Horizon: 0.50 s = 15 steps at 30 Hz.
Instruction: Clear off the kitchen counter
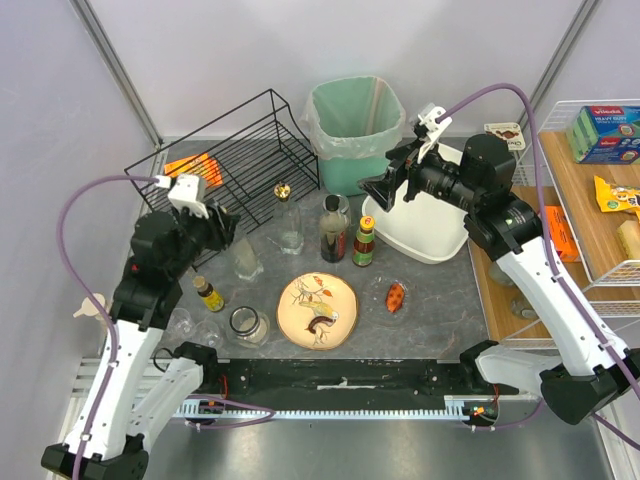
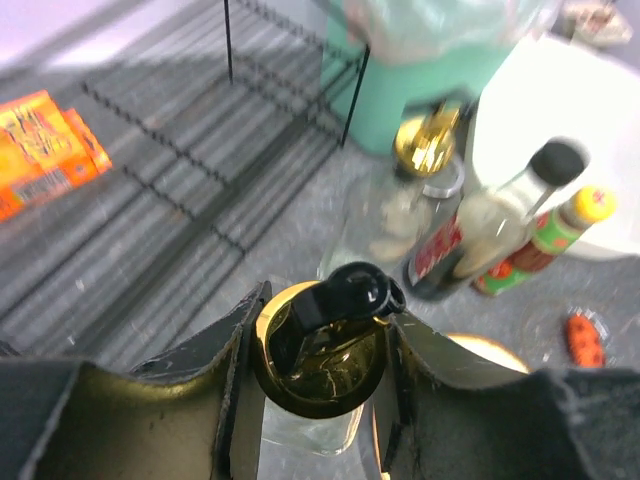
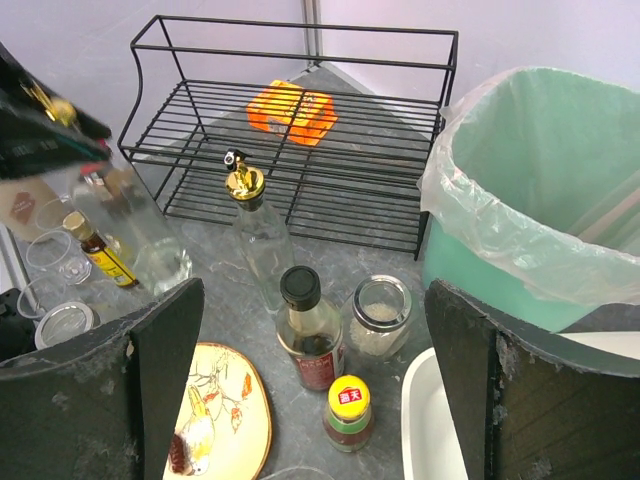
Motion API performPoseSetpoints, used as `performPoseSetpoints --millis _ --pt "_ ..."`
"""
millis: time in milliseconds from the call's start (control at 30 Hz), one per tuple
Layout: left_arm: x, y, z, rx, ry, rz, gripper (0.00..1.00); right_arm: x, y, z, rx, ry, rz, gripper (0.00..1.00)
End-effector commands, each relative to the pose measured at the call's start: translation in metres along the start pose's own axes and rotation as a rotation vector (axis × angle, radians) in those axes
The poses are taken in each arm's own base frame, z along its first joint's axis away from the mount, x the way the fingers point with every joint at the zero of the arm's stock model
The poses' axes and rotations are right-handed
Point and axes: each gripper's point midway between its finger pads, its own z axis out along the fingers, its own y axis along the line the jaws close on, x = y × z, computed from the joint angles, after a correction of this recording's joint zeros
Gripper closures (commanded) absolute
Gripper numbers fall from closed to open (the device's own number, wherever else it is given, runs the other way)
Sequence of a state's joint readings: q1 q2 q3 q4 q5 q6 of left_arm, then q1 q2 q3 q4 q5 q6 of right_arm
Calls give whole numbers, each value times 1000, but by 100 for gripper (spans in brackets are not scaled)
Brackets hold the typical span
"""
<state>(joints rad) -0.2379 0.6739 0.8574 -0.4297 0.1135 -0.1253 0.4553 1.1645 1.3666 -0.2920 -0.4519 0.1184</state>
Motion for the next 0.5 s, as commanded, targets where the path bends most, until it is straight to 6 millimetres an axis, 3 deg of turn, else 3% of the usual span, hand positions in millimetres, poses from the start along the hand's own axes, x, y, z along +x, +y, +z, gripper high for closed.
performPoseSetpoints --millis 0,200,333,467 --pt "-129 -16 -35 13 -324 4 98 -23 -1 -3 16 -55 -48 2" --pt "-196 -19 -60 -16 -447 -96 98 -27 -6 -5 47 -63 -60 2" --pt "-236 2 -70 -151 -524 -173 98 -34 -11 -5 75 -75 -64 2" --pt "-269 31 -64 -329 -558 -264 99 -38 -16 -4 101 -81 -62 2"
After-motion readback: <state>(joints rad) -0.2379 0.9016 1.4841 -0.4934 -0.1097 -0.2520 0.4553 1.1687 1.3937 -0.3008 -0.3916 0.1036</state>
